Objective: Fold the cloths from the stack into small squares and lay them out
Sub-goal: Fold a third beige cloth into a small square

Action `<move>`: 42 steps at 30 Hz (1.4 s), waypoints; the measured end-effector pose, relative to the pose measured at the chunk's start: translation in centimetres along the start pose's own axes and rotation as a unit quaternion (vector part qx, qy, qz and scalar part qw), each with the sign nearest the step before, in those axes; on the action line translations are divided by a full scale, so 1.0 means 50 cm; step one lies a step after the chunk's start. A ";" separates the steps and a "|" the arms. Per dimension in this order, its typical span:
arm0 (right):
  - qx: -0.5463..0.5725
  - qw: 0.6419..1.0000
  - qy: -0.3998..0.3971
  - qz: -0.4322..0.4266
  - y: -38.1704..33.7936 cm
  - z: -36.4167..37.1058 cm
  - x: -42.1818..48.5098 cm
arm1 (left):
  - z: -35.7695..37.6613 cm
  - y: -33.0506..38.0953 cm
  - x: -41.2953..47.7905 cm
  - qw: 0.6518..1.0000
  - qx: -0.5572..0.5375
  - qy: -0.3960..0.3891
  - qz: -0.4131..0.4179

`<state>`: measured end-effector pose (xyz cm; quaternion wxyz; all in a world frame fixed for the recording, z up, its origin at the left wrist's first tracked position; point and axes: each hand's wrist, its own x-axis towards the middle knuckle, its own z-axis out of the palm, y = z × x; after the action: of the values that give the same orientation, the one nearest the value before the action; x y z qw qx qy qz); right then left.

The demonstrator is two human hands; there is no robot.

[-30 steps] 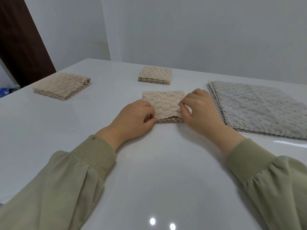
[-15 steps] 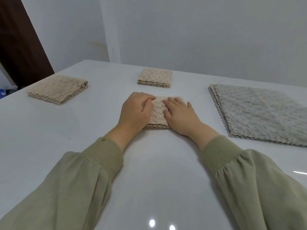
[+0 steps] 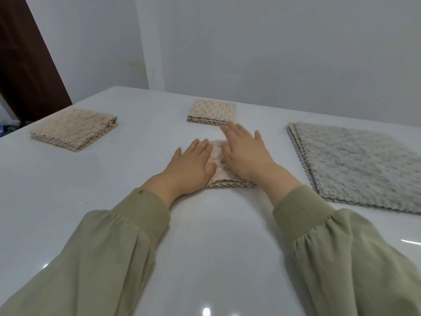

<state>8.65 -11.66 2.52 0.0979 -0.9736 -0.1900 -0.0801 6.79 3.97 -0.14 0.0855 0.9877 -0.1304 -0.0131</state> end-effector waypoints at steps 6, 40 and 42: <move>0.031 0.994 -0.086 0.055 0.054 0.030 -0.005 | -0.006 -0.004 -0.001 1.000 -0.007 -0.026 0.000; 0.297 0.943 0.092 0.122 0.010 0.016 -0.116 | -0.027 0.003 -0.080 0.928 -0.248 0.234 -0.152; 0.300 0.943 0.091 0.115 -0.008 0.011 -0.131 | -0.037 -0.011 -0.094 0.921 -0.252 0.238 -0.179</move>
<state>2.58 -13.51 0.81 0.4105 -0.9030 -0.0825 -0.0957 2.48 6.01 1.62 0.3564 0.9143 0.0799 0.1753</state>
